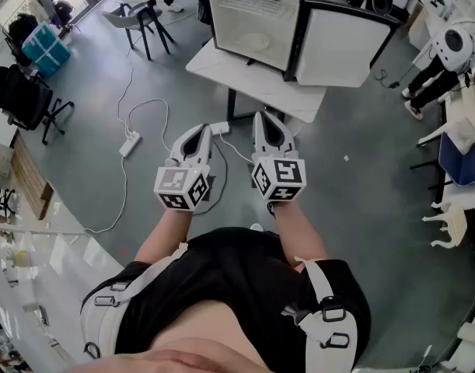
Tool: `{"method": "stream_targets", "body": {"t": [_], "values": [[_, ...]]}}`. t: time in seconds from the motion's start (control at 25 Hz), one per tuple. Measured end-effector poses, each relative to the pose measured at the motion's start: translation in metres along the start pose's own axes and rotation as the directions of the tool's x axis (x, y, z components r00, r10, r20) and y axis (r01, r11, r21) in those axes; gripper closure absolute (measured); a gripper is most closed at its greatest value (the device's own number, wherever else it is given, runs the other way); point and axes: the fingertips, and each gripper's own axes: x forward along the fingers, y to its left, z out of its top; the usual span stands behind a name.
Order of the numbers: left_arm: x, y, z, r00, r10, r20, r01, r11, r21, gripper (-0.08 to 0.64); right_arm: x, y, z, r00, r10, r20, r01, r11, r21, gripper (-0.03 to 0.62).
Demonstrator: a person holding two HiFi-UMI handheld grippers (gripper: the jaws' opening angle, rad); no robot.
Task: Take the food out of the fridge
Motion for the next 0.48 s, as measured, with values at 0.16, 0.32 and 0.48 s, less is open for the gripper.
{"method": "stream_targets", "body": {"t": [0.16, 0.32, 0.48], "values": [[-0.0024, 0.0017, -0.0010, 1.000, 0.006, -0.016, -0.006, 1.000, -0.004, 0.558, -0.0013, 0.0061, 0.0020, 1.000, 0.010, -0.002, -0.010, 1.000, -0.002, 0.584], [-0.0041, 0.0022, -0.0021, 1.000, 0.012, -0.021, -0.012, 1.000, -0.009, 0.558, -0.0056, 0.0107, 0.0029, 0.999, 0.031, -0.004, -0.031, 1.000, 0.002, 0.584], [-0.0021, -0.0034, -0.0041, 1.000, 0.017, -0.027, -0.017, 1.000, -0.003, 0.558, -0.0090, 0.0060, 0.0022, 0.999, 0.035, -0.005, -0.035, 0.999, 0.001, 0.584]]}}
